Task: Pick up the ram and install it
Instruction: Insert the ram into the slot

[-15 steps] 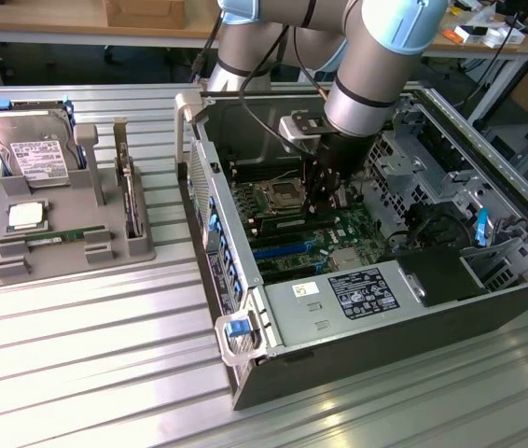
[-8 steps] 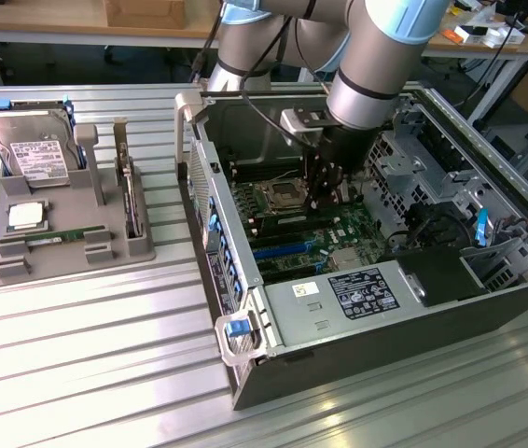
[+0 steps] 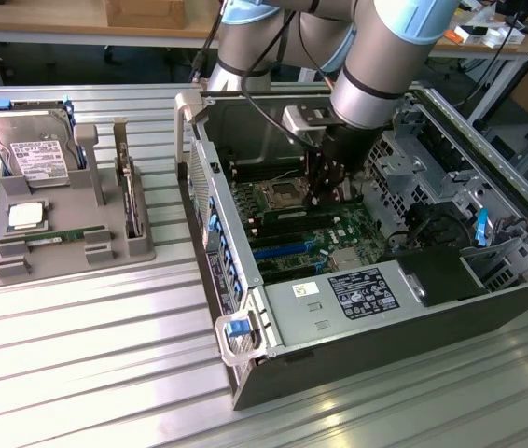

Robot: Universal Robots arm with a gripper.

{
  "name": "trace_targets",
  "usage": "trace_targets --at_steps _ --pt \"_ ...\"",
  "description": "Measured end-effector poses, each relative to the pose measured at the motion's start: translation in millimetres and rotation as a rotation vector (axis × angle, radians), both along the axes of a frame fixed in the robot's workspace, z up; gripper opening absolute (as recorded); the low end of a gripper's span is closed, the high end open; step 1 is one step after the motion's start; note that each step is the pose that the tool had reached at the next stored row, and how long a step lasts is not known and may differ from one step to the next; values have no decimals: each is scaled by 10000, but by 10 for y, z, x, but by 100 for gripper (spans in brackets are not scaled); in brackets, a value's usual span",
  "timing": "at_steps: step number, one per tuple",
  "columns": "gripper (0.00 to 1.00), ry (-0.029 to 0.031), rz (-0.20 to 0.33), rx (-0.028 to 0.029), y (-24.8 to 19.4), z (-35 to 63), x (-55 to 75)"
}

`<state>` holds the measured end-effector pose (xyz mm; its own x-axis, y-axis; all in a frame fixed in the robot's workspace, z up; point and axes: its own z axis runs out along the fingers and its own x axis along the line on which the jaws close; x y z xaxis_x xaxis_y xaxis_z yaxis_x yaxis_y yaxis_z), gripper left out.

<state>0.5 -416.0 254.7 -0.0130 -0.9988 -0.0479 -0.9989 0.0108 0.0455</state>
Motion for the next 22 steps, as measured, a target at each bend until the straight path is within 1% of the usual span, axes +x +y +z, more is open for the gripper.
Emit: trace_targets --at_steps 1,3,6,12,18,22 --pt "12 0 -1 0 -9 -1 -1" --pt "12 1 1 -57 -11 -5 -1" --pt "12 1 0 -60 -10 -41 -7" --pt "12 1 0 -60 -10 -77 -22" --pt "12 4 -1 -62 -13 -135 -23" --pt "12 5 0 -63 -15 -151 -23"
